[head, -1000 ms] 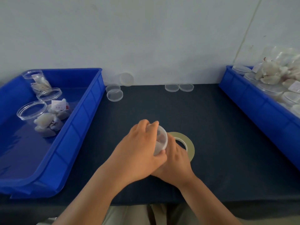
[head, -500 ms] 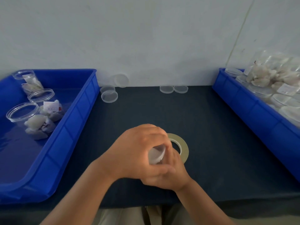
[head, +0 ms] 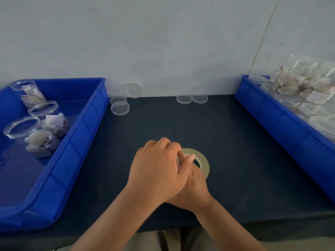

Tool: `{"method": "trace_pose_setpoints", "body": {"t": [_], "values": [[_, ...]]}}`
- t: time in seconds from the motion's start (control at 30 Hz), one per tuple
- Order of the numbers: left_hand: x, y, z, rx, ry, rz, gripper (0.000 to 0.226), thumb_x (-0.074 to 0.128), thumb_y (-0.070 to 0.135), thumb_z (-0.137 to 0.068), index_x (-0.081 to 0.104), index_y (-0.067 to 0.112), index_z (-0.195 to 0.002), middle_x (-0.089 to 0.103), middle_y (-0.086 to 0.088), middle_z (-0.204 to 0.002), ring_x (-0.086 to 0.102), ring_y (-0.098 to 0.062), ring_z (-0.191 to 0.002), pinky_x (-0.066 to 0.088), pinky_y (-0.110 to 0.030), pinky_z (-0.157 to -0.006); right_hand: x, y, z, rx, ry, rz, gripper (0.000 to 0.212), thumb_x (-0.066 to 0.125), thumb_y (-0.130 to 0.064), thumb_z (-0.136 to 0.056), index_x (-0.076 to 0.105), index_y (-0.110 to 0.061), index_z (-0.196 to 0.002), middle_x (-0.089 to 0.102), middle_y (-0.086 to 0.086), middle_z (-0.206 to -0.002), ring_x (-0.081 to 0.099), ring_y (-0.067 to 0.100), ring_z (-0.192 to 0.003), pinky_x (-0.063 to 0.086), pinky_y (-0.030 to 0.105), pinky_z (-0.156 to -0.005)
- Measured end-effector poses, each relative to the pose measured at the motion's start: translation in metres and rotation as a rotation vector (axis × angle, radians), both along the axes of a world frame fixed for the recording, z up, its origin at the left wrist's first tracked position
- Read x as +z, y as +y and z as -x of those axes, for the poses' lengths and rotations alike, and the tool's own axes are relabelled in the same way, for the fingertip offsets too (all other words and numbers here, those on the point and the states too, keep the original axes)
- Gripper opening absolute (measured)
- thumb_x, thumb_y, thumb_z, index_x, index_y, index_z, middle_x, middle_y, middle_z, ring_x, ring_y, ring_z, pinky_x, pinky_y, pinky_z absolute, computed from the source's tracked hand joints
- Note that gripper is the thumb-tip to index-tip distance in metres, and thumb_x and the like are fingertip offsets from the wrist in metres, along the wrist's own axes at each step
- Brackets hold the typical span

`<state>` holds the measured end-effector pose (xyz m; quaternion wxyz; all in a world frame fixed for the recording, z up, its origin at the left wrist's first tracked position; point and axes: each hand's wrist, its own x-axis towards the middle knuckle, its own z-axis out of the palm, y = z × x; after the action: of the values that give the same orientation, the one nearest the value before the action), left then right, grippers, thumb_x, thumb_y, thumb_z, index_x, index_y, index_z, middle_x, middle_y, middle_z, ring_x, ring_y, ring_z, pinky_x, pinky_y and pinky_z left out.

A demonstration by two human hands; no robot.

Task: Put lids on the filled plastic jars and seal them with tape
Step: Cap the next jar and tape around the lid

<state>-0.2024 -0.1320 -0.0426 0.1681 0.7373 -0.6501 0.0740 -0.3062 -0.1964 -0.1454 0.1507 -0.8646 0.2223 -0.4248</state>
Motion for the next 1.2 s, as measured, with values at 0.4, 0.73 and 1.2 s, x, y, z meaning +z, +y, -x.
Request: {"method": "trace_pose_setpoints", "body": {"t": [0.4, 0.73, 1.2], "values": [[0.007, 0.014, -0.054, -0.235, 0.004, -0.006, 0.081, 0.033, 0.089, -0.090, 0.037, 0.045, -0.157, 0.038, 0.015, -0.151, 0.040, -0.006, -0.135, 0.043, -0.031, -0.102, -0.003, -0.005, 0.003, 0.089, -0.172, -0.279, 0.087, 0.084, -0.062, -0.077, 0.047, -0.020, -0.144, 0.061, -0.021, -0.127, 0.067, 0.005, -0.109, 0.054, 0.019, -0.086], [0.002, 0.015, 0.011, 0.024, 0.125, -0.039, 0.076, 0.025, 0.089, -0.080, 0.056, 0.043, -0.131, 0.048, 0.018, -0.133, 0.046, -0.007, -0.125, 0.049, -0.036, -0.099, 0.007, 0.002, 0.001, 0.009, -0.037, -0.131, 0.035, 0.071, -0.041, -0.096, 0.058, -0.024, -0.124, 0.067, -0.008, -0.111, 0.066, 0.008, -0.097, 0.058, 0.031, -0.074], [-0.023, 0.008, -0.034, -0.431, 0.282, 0.282, 0.020, 0.063, 0.033, -0.095, 0.076, 0.027, -0.108, 0.074, 0.018, -0.111, 0.067, -0.001, -0.111, 0.053, -0.023, -0.098, -0.011, -0.005, 0.002, 0.087, -0.099, -0.229, 0.079, 0.088, -0.046, -0.079, 0.057, -0.005, -0.138, 0.062, -0.011, -0.128, 0.062, 0.000, -0.112, 0.046, 0.014, -0.091]]}}
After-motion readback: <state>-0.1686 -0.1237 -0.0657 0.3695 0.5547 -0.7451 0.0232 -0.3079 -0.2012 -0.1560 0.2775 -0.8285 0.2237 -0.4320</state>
